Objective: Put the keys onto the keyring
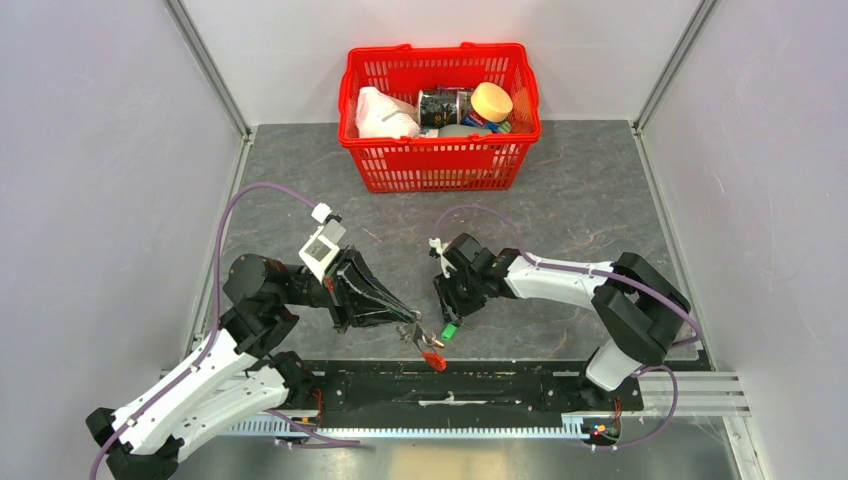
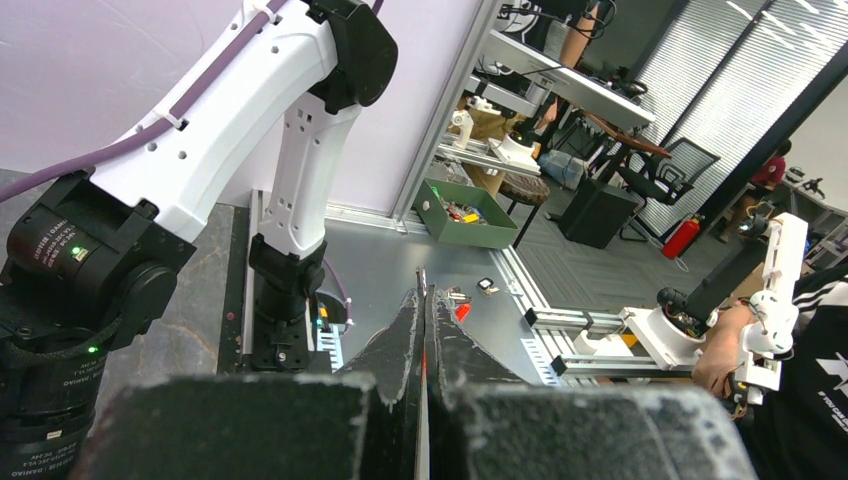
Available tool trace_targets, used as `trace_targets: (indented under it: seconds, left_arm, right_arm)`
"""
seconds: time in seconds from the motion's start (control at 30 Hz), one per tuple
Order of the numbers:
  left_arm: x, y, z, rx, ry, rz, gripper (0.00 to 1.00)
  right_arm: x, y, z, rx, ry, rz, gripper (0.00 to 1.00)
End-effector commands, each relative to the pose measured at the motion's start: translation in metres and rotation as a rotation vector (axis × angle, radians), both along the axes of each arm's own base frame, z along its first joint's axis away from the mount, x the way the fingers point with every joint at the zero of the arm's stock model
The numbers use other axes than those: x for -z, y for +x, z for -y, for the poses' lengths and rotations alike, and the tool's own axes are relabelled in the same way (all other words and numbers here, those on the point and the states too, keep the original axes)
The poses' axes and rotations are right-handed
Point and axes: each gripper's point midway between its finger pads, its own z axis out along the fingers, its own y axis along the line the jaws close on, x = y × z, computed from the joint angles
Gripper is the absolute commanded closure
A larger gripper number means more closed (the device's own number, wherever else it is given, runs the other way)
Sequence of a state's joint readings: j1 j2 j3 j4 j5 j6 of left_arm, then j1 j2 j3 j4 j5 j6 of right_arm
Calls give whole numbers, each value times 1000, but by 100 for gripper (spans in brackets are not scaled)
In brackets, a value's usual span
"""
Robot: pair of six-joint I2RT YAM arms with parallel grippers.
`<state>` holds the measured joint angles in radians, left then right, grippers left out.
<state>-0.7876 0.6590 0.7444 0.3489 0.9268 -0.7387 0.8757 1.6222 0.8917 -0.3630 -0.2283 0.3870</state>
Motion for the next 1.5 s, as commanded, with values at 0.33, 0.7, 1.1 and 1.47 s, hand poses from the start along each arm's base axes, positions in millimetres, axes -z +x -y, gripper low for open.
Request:
trace_targets:
  seconds: [0.33,0.7,1.1,1.47]
  left_arm:
    - [-9,-10,-6,18,-45,76,98]
    - [-9,-10,-7,16,-48,76,98]
    - [-9,-10,-7,15,-50,76,98]
    - [-8,-9,-6,14,-49,78,98]
  right_arm:
    - [-28,6,-9,-101,2,91,46]
    - [-31,11,-17,-187,8,129,43]
    - [-16,5,-25,-236,-1,117,44]
    - [-2,0,-22,-247,-36,111,47]
